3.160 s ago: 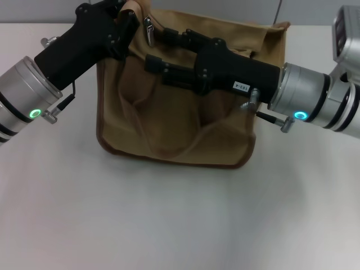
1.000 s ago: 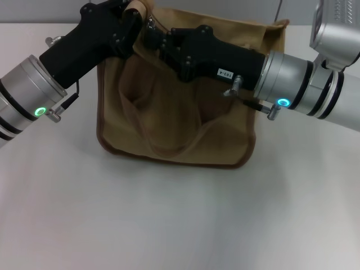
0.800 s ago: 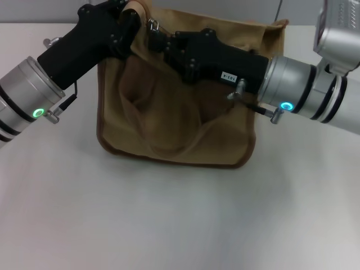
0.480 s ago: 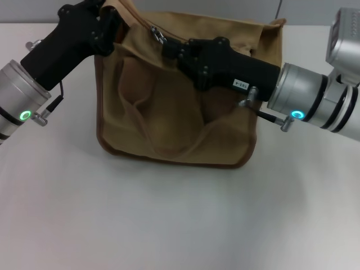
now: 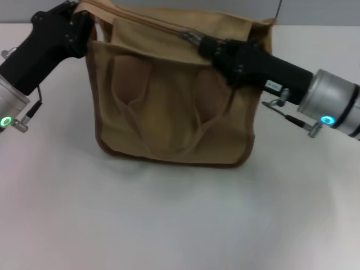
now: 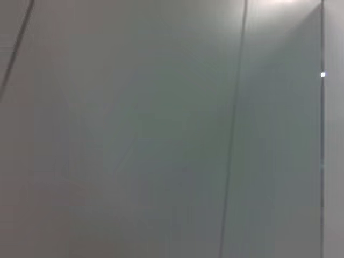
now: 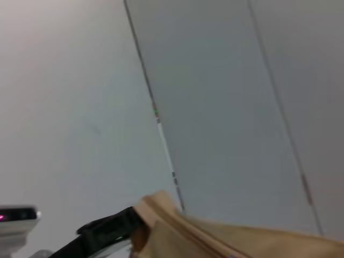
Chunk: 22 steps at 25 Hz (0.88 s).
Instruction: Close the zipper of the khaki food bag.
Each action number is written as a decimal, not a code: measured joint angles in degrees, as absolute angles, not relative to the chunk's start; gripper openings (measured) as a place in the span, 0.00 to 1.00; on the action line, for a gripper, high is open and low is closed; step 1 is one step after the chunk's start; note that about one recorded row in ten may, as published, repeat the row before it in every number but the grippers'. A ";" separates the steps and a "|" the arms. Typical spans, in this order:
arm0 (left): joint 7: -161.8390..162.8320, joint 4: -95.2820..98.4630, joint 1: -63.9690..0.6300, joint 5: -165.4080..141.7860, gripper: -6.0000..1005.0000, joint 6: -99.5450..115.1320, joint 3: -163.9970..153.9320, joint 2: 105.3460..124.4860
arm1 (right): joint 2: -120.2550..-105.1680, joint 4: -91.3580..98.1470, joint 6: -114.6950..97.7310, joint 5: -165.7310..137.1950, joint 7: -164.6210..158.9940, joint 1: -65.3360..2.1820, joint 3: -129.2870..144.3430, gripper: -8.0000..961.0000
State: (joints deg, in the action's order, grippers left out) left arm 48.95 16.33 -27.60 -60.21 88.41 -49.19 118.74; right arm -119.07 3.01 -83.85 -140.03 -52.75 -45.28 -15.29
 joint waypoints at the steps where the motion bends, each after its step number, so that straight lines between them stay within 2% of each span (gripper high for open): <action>1: 48.95 16.78 -27.30 -60.11 0.09 88.22 -49.15 118.74 | -119.06 4.39 -84.63 -139.62 -53.77 -44.47 -15.29 0.01; 22: 48.79 17.15 -26.44 -59.97 0.09 86.21 -48.90 118.76 | -118.47 7.32 -90.57 -134.21 -54.32 -34.54 -15.46 0.01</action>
State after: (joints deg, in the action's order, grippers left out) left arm 48.79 17.15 -26.44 -59.97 86.21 -48.90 118.76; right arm -118.47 7.32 -90.57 -134.21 -54.32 -34.54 -15.46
